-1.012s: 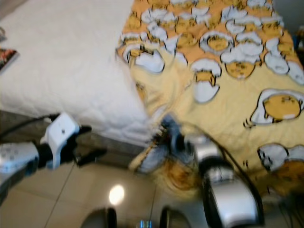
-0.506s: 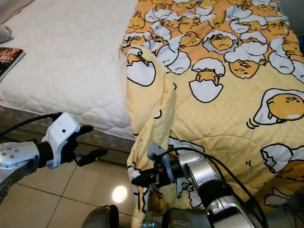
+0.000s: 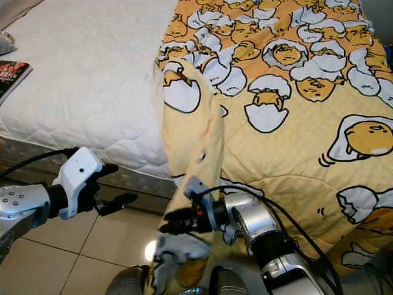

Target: Clean up the room

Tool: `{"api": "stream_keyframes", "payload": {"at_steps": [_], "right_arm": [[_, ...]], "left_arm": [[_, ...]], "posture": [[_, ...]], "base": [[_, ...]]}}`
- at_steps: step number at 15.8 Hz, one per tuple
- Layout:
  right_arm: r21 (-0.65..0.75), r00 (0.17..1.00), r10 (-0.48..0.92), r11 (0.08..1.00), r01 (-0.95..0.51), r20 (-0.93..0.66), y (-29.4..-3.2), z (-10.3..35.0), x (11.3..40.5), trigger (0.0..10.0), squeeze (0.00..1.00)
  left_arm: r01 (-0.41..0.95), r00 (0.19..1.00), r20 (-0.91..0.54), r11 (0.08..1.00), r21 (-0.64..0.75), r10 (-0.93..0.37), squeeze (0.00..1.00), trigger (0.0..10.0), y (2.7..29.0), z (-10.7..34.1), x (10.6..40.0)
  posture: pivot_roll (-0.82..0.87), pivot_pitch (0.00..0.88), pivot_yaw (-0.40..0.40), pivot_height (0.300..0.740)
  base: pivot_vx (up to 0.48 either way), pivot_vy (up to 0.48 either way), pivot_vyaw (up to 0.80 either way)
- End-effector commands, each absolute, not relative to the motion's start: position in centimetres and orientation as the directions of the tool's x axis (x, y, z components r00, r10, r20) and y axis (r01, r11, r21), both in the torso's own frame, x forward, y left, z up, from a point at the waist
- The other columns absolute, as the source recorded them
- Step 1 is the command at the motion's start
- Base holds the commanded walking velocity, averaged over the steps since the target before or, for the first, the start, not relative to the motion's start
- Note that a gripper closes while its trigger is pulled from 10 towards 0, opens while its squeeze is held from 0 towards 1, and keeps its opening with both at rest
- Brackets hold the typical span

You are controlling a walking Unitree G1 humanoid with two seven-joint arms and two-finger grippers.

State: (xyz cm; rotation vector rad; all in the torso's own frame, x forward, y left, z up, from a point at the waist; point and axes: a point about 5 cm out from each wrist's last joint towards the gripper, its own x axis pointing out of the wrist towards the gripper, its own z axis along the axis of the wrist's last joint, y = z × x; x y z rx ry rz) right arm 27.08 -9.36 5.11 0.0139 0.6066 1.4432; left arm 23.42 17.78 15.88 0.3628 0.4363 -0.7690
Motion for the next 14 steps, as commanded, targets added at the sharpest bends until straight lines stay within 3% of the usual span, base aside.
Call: {"api": "stream_keyframes", "payload": {"at_steps": [1, 4, 6, 7, 8, 11, 14], "right_arm": [[0.334, 0.041, 0.917, 0.186, -0.924, -0.397, -9.6, 5.0, 27.0, 10.0, 1.0], [0.205, 0.254, 0.887, 0.351, -0.913, -0.387, -11.0, 6.0, 27.5, 10.0, 1.0], [0.17, 0.421, 0.834, 0.501, -0.849, -0.356, -12.3, 6.9, 27.7, 10.0, 1.0], [0.154, 0.49, 0.799, 0.565, -0.811, -0.348, -12.7, 7.1, 27.8, 10.0, 1.0], [0.142, 0.669, 0.668, 0.734, -0.664, -0.327, -14.1, 7.1, 28.1, 10.0, 1.0], [0.133, 0.859, 0.416, 0.909, -0.394, -0.299, -16.4, 7.2, 27.4, 10.0, 1.0], [0.148, 0.956, 0.182, 0.977, -0.151, -0.231, -17.4, 7.9, 27.0, 10.0, 1.0]], "left_arm": [[0.714, 0.656, -0.495, 0.68, 0.164, -0.57, 0.0, 10.0, 18.1, 15.9, 23.5], [0.644, 0.724, -0.45, 0.746, 0.168, -0.523, 0.0, 10.0, 18.8, 15.7, 23.5], [0.525, 0.813, -0.386, 0.835, 0.164, -0.436, 0.0, 10.0, 19.2, 15.0, 23.6], [0.495, 0.833, -0.37, 0.854, 0.161, -0.413, 0.0, 10.0, 19.1, 14.7, 23.6], [0.414, 0.878, -0.329, 0.896, 0.161, -0.346, 0.0, 10.0, 18.7, 14.0, 23.7], [0.283, 0.927, -0.291, 0.95, 0.133, -0.235, 0.0, 10.0, 17.8, 13.0, 24.1], [0.188, 0.954, -0.262, 0.972, 0.143, -0.146, 0.0, 10.0, 17.9, 12.4, 24.7]], "posture": [[0.15, 0.145, 0.03, 0.74], [0.12, 0.09, 0.014, 0.74], [0.06, 0.0, 0.01, 0.74], [0.05, 0.0, 0.009, 0.74], [0.01, 0.0, 0.009, 0.74], [-0.02, 0.0, 0.014, 0.74], [-0.05, 0.0, 0.018, 0.74]], "base": [[0.0, 0.0, 0.0], [0.0, 0.0, 0.0], [0.0, 0.0, 0.0], [0.0, 0.0, 0.0], [0.0, 0.0, 0.0], [0.0, 0.0, 0.0], [0.0, 0.106, 0.0]]}}
